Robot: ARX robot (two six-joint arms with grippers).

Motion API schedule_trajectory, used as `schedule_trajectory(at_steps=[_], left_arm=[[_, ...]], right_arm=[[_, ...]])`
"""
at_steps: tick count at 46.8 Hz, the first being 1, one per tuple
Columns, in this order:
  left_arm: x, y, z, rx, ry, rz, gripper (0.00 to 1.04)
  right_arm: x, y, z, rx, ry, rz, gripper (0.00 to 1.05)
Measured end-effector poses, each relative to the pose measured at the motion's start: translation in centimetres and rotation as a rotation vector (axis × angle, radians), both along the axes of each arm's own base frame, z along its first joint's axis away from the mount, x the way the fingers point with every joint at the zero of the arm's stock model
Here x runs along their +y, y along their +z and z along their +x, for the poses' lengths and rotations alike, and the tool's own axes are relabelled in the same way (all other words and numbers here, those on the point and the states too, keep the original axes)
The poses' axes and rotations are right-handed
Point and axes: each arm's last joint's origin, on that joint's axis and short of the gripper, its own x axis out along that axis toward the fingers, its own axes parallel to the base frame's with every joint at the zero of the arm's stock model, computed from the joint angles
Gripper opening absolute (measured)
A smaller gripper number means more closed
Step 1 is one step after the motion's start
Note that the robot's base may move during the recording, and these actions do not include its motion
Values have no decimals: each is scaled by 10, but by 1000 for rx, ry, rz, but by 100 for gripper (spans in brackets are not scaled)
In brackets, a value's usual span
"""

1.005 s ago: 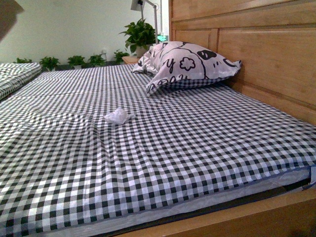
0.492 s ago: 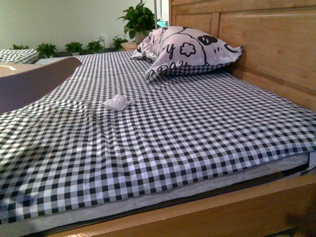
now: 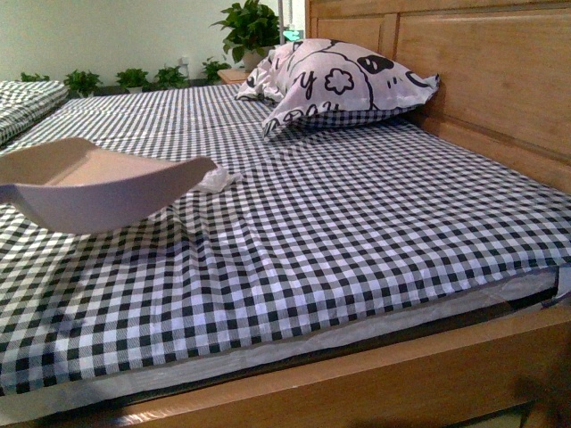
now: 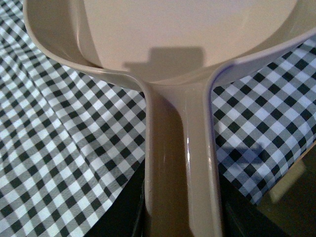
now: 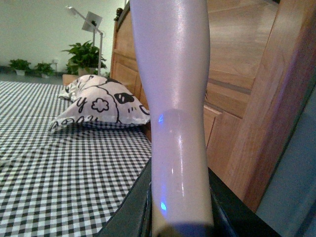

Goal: Clean up trash

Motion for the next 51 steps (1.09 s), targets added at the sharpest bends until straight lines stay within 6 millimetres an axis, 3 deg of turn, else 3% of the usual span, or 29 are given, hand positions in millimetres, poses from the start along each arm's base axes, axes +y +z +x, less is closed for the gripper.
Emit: schedule_trajectory(at_steps=[22, 36, 46, 51], left_arm=[[2, -19, 49, 67, -76, 39, 27], [-1, -42, 60, 101, -104, 65, 27], [-1, -43, 60, 100, -108, 68, 27], [-1, -43, 60, 100, -108, 69, 27]], right_arm=[[0, 0, 0, 0, 0, 0, 20], [0, 0, 0, 0, 0, 0, 20], [0, 0, 0, 0, 0, 0, 20], [9, 6, 22, 302, 13, -58, 20]])
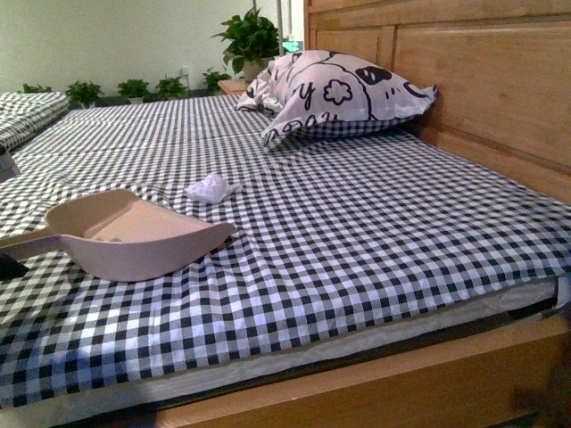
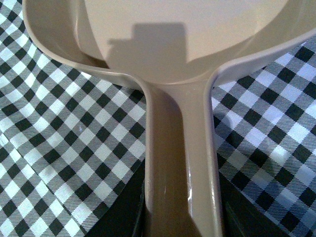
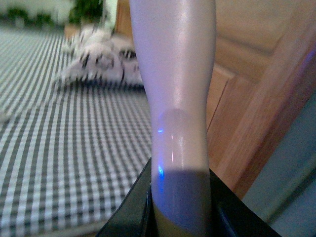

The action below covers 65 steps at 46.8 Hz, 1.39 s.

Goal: Clean up trash

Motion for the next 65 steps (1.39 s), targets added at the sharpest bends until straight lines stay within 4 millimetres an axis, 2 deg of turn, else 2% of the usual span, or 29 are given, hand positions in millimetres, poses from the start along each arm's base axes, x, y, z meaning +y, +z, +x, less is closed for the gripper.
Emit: schedule_trajectory(at_steps=[4, 7, 10, 12, 14, 15, 23, 30, 37, 45, 55, 65], left_arm=[[0, 0, 0, 0, 1, 2, 27], [-1, 0, 0, 0, -2, 2, 27], [-1, 0, 0, -1, -3, 1, 27], [-1, 0, 0, -1, -3, 2, 27], [-1, 0, 0, -1, -3, 2, 27], [-1, 0, 0, -1, -3, 2, 27], [-1, 0, 0, -3, -4, 3, 27], [-1, 0, 0, -3, -5, 3, 27], [-1, 0, 0, -3, -5, 3, 27], [-1, 0, 0, -3, -5, 3, 27], [-1, 0, 0, -4, -6, 4, 27], [-1, 0, 0, -4, -6, 5, 27]], right_arm=[[6, 13, 21, 203, 47, -19, 20], [16, 15, 54, 386, 98, -41, 20], [24, 15, 75, 429, 133, -32, 20], [36, 17, 100, 453, 175, -23, 20], [48, 13, 132, 490, 207, -16, 20], [50, 12, 138, 498, 212, -14, 20], [95, 1, 234, 605, 300, 51, 20], [121, -23, 295, 701, 281, 81, 20], [132, -43, 322, 747, 253, 61, 20], [142, -57, 340, 766, 251, 27, 20], [158, -65, 348, 764, 282, -12, 20], [173, -79, 345, 844, 367, -70, 20]])
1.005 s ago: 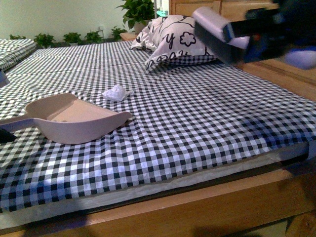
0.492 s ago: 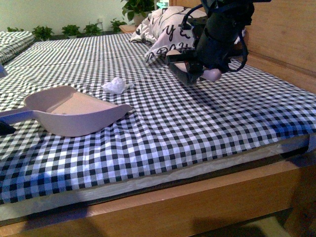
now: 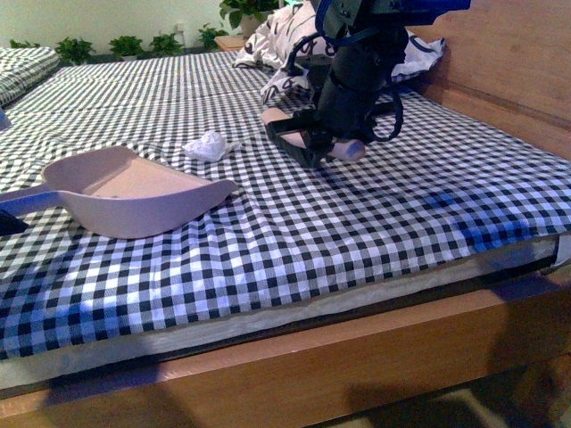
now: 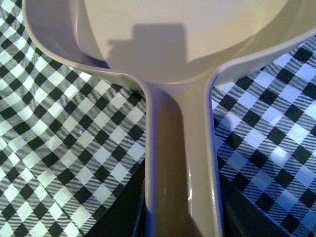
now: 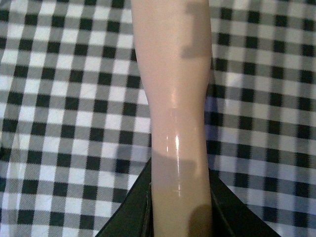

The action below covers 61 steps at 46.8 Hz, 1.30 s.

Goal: Clean up trash

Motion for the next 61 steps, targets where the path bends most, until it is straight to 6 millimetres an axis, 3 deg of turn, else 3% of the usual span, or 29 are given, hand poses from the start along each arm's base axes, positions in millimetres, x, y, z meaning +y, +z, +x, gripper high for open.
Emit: schedule_trajectory(at_steps=[8, 18, 23, 28, 31, 36, 41, 53, 61], left_arm=[[0, 0, 0, 0, -1, 0, 27], [0, 0, 0, 0, -1, 0, 27], [0, 0, 0, -1, -1, 0, 27], [0, 0, 0, -1, -1, 0, 27], [0, 0, 0, -1, -1, 0, 27], [0, 0, 0, -1, -2, 0, 27], [0, 0, 0, -1, -2, 1, 27], [0, 0, 0, -1, -2, 1, 27], [1, -4, 1, -184, 118, 2, 27]], right_arm=[[10, -8, -7, 59, 92, -5, 20], [23, -5, -20, 113, 293, 129, 20], [26, 3, -33, 158, 427, 225, 20], [17, 33, -55, 194, 602, 341, 20], [3, 66, -59, 104, 600, 324, 20], [-32, 94, -51, -32, 516, 300, 20], [-52, 90, -43, -70, 427, 249, 20], [-76, 63, -28, -157, 161, 181, 20], [-113, 79, -47, -223, 22, 283, 20]])
